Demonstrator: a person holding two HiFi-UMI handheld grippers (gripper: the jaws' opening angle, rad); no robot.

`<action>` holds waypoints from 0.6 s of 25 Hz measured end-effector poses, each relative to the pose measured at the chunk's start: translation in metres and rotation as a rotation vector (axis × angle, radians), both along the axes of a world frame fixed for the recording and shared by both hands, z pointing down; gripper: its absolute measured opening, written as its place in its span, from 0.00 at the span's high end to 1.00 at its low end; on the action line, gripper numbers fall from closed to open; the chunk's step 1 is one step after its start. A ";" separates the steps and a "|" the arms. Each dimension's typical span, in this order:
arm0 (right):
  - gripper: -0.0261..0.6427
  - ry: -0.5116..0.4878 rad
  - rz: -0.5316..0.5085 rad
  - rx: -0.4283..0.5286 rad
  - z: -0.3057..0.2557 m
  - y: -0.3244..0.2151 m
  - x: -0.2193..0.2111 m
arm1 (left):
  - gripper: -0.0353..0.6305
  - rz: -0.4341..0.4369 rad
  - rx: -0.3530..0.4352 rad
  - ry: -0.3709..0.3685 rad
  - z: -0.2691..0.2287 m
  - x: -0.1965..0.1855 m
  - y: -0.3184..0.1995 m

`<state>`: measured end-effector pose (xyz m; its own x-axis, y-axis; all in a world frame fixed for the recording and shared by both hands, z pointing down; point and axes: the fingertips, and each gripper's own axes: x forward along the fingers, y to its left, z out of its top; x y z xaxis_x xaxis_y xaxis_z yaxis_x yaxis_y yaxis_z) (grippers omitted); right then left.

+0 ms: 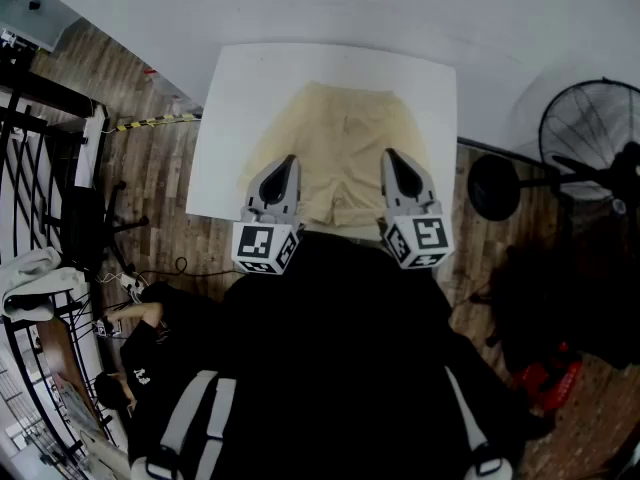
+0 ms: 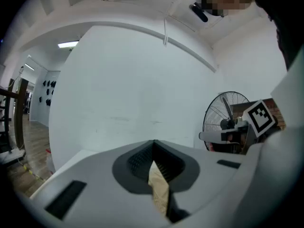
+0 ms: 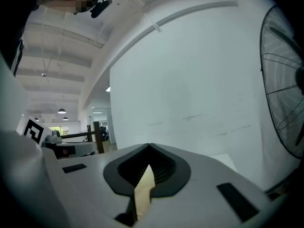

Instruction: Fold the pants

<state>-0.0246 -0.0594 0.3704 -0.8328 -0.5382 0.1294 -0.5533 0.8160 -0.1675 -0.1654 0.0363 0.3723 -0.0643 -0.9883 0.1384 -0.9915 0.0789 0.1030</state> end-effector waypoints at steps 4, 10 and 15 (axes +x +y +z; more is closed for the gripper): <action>0.95 0.002 -0.002 0.002 0.001 0.001 -0.001 | 0.94 -0.002 -0.002 0.002 0.002 -0.001 0.002; 0.95 0.010 -0.019 -0.026 0.007 0.006 -0.008 | 0.94 -0.009 -0.024 0.014 0.009 -0.005 0.010; 0.95 0.026 -0.053 -0.059 0.017 0.013 -0.023 | 0.94 -0.039 -0.062 0.029 0.021 -0.015 0.024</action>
